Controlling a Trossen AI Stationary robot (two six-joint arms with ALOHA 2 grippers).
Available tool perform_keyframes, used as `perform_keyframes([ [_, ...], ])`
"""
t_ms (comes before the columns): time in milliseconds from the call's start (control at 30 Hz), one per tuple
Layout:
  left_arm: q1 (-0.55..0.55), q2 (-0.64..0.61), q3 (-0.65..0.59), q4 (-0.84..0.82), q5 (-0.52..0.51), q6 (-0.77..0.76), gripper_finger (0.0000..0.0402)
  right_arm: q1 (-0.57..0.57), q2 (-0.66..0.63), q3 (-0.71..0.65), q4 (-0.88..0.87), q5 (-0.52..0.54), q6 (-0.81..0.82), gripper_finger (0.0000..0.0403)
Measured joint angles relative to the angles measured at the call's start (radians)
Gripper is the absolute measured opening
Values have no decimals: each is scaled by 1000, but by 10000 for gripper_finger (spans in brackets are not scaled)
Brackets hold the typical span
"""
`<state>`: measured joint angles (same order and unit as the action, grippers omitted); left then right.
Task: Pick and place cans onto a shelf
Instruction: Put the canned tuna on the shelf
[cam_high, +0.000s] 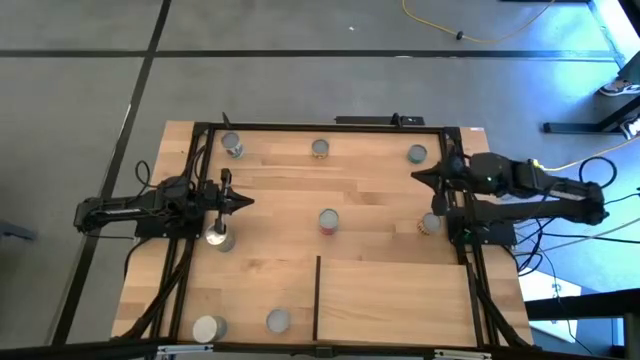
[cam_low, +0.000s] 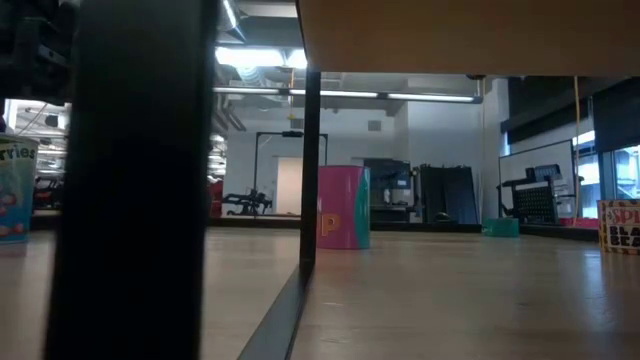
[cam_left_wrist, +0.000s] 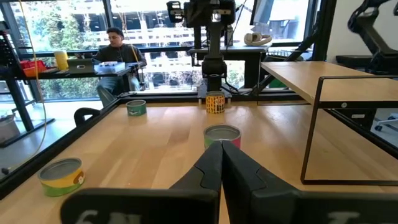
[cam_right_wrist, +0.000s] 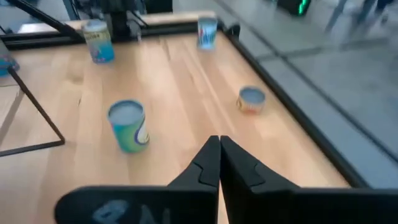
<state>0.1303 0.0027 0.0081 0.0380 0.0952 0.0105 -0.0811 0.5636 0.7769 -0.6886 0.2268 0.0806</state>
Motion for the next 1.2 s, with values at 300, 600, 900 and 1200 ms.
perform_keyframes([
  [300, 0, 0, 0, 0, -1, 0, 0, 0, 195, 240, -109, 1, 16, 6],
  [600, 0, 0, 1, 8, -61, -5, 0, 0, 309, 360, -184, -1, 21, 4],
  [900, 0, 33, 186, -123, -67, -147, 0, 1, 455, 506, -279, -78, 49, 5],
  [1200, 0, 281, 531, -522, -78, -168, 0, 1, 556, 641, -390, -90, 97, 5],
])
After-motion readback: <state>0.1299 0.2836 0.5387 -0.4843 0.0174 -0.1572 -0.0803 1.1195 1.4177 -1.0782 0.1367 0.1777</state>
